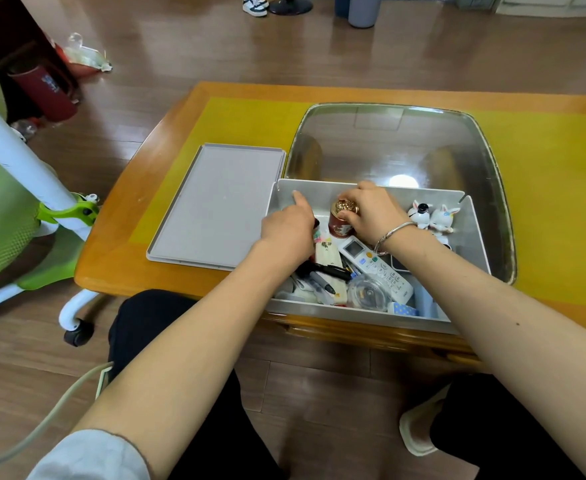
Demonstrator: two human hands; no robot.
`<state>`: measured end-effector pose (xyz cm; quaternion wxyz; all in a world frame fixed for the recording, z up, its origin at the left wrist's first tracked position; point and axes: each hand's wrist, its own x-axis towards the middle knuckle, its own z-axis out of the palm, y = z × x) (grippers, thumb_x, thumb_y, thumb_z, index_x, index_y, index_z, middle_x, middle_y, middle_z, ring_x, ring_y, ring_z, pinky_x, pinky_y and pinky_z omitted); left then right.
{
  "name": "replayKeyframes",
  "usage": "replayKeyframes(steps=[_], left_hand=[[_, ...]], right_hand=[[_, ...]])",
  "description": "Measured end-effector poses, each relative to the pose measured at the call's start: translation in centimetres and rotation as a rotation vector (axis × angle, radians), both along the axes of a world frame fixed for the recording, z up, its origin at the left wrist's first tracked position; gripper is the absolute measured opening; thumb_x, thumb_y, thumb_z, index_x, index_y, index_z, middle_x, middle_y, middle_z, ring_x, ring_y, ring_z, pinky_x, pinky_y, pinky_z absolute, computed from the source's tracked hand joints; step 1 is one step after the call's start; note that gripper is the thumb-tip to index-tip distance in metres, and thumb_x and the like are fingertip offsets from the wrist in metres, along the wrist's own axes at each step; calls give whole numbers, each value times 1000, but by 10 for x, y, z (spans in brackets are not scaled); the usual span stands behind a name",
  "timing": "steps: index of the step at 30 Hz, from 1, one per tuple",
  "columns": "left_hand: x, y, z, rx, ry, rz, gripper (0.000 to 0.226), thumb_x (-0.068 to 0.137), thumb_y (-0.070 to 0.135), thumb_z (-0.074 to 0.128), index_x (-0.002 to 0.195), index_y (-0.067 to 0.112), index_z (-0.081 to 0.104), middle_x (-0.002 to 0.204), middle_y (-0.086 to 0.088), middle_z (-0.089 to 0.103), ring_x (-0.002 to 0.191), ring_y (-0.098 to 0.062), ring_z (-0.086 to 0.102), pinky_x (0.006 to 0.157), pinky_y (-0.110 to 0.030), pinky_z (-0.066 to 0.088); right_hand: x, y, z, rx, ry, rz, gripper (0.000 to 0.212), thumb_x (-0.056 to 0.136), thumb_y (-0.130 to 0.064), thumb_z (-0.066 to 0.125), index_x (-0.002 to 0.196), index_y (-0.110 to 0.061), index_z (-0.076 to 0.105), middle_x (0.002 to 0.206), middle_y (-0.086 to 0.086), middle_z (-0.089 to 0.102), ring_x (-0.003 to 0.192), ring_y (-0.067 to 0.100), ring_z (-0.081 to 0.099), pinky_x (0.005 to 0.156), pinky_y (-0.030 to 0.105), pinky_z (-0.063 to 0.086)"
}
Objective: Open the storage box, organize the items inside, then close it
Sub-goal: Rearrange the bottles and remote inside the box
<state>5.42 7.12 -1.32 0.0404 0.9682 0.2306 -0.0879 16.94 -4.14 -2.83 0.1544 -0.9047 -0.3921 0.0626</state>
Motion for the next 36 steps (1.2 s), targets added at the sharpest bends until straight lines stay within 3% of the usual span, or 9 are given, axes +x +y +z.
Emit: replayKeyframes(steps=[3,6,9,13,18,23,30,36], left_hand=[[-9,10,10,-78,-56,-99,61,84,10,62,136,0,31,110,-17,58,100,-37,59,72,-36,44],[-13,22,14,-298,56,-208,41,83,13,61,124,10,55,116,-9,61,106,-28,58,88,-38,50],[-9,20,7,-427,65,-186,32,91,22,49,116,14,67,121,-8,64,107,-24,56,93,-31,46],[1,6,-16,-366,102,-215,47,97,37,32,133,15,54,137,-16,47,126,-30,44,105,-39,35],[7,0,-28,-176,187,-193,57,93,52,21,142,32,41,139,-17,44,126,-34,42,103,-49,25],[8,0,-30,-181,202,-174,60,93,52,20,145,28,38,141,-14,44,129,-33,39,104,-54,20],[9,6,-33,-206,205,-168,62,95,52,17,150,25,25,154,-11,30,138,-32,29,108,-58,15],[8,1,-33,-216,167,-195,55,91,58,22,141,42,40,137,-14,50,128,-34,39,105,-54,19]], right_hand=[[2,-1,0,4,11,-3,31,90,-26,58,119,-15,60,110,10,54,103,33,56,90,44,48],[3,-1,0,2,13,8,31,91,-25,58,120,-15,60,110,12,53,104,33,55,92,43,47],[4,0,1,-7,9,20,33,90,-23,59,122,-15,59,112,13,53,106,33,54,93,42,46],[3,2,2,6,-1,-2,32,90,-23,59,121,-14,60,113,14,53,106,34,54,93,41,46],[3,3,4,17,-6,-9,31,88,-25,63,117,-16,63,109,13,54,102,33,55,91,39,47],[3,3,1,31,-5,-10,31,88,-25,62,118,-15,63,110,14,53,102,33,55,91,38,47],[2,-5,0,95,45,4,42,86,-25,66,126,-16,56,117,9,49,106,28,54,97,38,44],[4,-14,-2,114,21,-4,42,84,-26,67,124,-15,57,119,9,52,110,27,54,97,39,44]])
